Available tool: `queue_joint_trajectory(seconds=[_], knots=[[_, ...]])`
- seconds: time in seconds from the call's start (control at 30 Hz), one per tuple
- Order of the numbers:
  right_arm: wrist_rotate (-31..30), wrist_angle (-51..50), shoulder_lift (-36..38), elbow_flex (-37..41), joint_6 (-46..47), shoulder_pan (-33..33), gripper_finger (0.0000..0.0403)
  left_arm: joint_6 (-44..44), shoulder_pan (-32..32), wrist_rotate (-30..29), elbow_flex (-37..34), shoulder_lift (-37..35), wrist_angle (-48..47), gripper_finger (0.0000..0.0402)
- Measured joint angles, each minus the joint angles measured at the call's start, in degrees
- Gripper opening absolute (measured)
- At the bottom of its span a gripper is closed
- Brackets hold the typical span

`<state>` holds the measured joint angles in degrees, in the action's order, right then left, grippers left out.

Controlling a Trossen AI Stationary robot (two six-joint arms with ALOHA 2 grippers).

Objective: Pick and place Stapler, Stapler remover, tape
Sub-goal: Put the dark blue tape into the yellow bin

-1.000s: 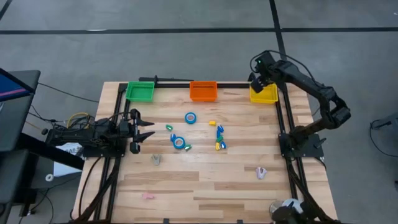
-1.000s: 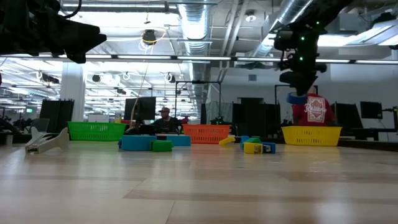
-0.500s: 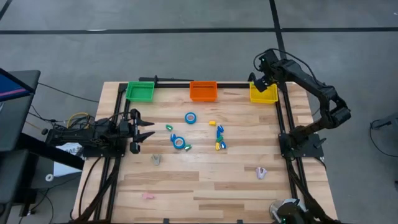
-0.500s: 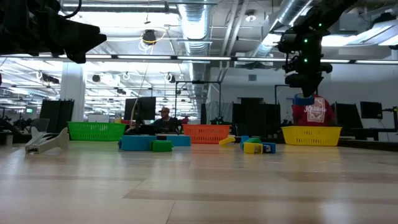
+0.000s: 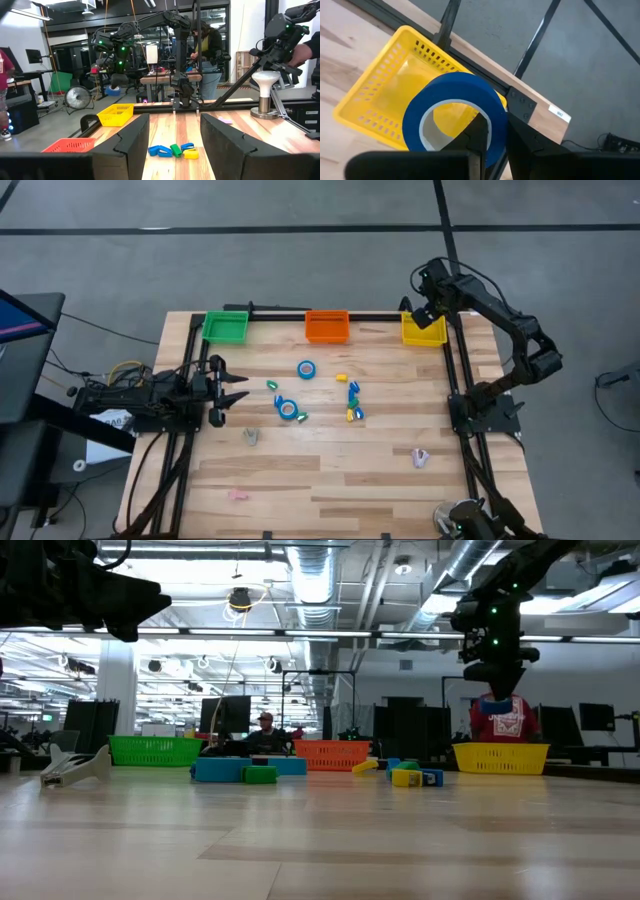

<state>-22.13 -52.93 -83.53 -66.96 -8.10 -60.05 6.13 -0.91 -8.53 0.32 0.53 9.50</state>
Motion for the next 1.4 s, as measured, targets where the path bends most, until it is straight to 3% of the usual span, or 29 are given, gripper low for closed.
queue_joint_trajectory(seconds=[1.4], knots=[[2.5, -0.3, 0.0, 0.0, 0.0, 0.0, 0.0078, 0.0, 0.0, 0.0, 0.0, 0.0, 0.0, 0.0168]])
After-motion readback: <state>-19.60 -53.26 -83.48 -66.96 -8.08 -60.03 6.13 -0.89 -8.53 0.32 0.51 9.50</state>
